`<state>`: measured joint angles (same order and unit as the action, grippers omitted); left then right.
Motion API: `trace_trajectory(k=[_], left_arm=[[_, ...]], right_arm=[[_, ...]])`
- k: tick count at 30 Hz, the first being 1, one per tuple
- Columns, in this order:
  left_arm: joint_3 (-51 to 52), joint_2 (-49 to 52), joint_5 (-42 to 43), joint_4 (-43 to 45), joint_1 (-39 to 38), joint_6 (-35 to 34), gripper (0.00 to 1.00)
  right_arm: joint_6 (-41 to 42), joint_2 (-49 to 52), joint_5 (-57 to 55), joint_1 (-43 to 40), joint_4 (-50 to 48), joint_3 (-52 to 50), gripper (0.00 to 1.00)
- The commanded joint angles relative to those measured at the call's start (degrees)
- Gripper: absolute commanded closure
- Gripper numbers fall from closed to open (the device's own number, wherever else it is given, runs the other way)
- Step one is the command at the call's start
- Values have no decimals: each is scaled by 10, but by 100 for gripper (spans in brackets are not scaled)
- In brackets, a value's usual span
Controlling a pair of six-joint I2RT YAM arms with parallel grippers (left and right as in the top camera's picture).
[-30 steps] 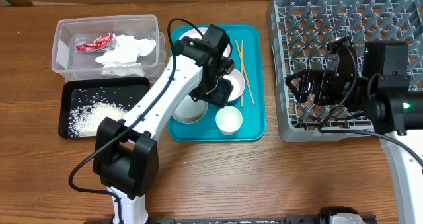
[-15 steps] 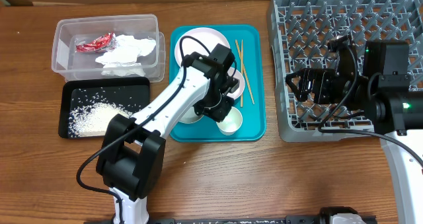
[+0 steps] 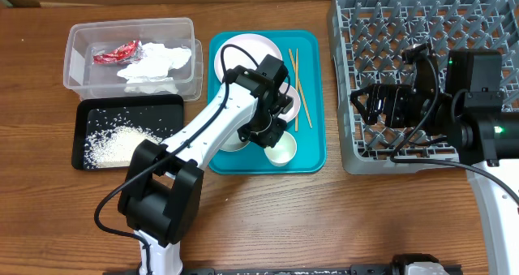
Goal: Sort waste into correct bins and load items into the dishwasher
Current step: 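Grasp the white cup with the left gripper and lift it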
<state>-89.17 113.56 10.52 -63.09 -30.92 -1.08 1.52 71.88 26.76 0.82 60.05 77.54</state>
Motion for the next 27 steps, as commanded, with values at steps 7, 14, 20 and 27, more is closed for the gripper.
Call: trace_trajectory(k=[7, 14, 20, 27], left_arm=[[-25, 2, 40, -26, 19, -27, 96], [-106, 2, 380, -72, 125, 45, 96], [-107, 2, 618, -93, 207, 100, 96], [-107, 2, 728, -102, 244, 108, 96]], right_arm=[[7, 0, 4, -1, 1, 13, 0], [60, 19, 70, -1, -26, 12, 0], [59, 80, 222, -1, -73, 12, 0], [56, 155, 438, 6, -177, 12, 0]])
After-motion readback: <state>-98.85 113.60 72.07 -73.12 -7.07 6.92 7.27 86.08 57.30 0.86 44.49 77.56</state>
